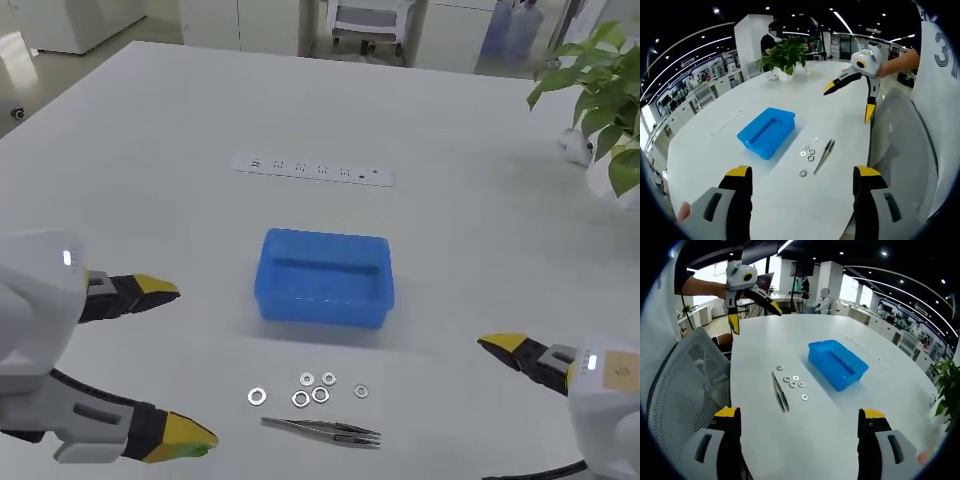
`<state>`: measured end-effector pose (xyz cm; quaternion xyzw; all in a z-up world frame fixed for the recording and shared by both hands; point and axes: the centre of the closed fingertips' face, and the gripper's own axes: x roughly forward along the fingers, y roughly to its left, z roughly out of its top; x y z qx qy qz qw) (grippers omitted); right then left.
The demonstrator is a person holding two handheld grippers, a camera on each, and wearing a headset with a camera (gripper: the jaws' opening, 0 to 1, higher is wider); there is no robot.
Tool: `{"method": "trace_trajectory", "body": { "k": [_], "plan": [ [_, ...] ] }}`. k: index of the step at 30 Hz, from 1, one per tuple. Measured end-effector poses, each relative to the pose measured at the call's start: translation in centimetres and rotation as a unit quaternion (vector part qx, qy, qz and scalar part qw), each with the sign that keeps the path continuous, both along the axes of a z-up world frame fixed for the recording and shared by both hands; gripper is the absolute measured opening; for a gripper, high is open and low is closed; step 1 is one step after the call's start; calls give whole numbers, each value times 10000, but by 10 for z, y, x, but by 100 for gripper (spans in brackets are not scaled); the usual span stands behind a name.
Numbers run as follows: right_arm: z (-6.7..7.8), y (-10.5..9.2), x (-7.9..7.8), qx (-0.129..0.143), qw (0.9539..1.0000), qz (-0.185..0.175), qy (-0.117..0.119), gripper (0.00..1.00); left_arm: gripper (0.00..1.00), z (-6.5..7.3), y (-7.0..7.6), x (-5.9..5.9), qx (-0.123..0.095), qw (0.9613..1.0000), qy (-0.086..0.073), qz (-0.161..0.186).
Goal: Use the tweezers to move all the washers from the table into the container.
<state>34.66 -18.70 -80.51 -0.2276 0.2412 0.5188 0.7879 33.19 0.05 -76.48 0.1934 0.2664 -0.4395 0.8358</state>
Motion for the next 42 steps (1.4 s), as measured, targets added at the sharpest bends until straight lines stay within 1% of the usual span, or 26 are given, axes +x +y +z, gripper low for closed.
{"method": "trace_trajectory", "body": {
  "k": [2,7,10,14,15,18,19,21,22,23,24,25,27,29,30,32,33,36,37,39,40,42],
  "plan": [
    [0,0,1,-23,10000,22,2,98,88,0,0,1,-21,10000,16,-7],
    [1,2,2,-41,10000,67,8,98,89,-3,4,2,37,10000,52,-12],
    [1,3,2,-70,9999,112,0,97,89,-3,4,1,40,9999,94,-67],
    [1,5,3,-92,9998,152,2,97,88,-9,7,-2,132,9997,159,-110],
    [0,5,3,-105,9998,172,6,97,88,-11,7,-3,131,9996,211,-133],
    [-2,6,2,-128,9997,228,11,97,88,-17,6,-6,183,9992,272,-214],
    [-2,7,2,-127,9996,257,21,96,88,-20,6,-7,226,9989,309,-256],
    [-6,9,1,-157,9994,310,63,96,88,-23,1,-8,239,9985,385,-306],
    [-8,10,1,-171,9992,342,77,96,88,-23,-2,-7,206,9984,399,-331],
    [-9,12,1,-178,9991,365,78,94,88,-22,-7,-7,124,9984,411,-366],
    [-9,15,1,-189,9990,400,65,92,88,-21,-14,-6,2,9981,436,-427],
    [-9,18,0,-187,9989,436,66,88,88,-21,-19,-5,-37,9979,435,-473],
    [-11,27,-2,-181,9983,535,121,85,87,-27,-27,-4,-8,9970,485,-602],
    [-15,36,-5,-197,9975,666,146,81,85,-40,-30,-4,240,9951,550,-784],
    [-16,41,-7,-209,9967,770,163,80,84,-45,-31,-6,308,9939,617,-858],
    [-21,47,-8,-299,9954,890,198,76,82,-55,-34,-6,437,9921,686,-960],
    [-24,50,-9,-338,9941,1014,210,74,81,-60,-37,-7,450,9909,722,-1041],
    [-29,55,-10,-395,9922,1131,333,70,79,-71,-41,-9,532,9882,832,-1170],
    [-33,57,-10,-458,9910,1195,388,69,78,-76,-42,-11,583,9860,905,-1270],
    [-37,59,-11,-533,9893,1285,442,63,73,-84,-44,-12,678,9833,981,-1375],
    [-38,60,-11,-556,9887,1317,463,60,72,-86,-45,-11,688,9828,992,-1394],
    [-42,64,-11,-574,9874,1375,535,57,70,-91,-47,-12,675,9812,1062,-1464]
  ]
}}
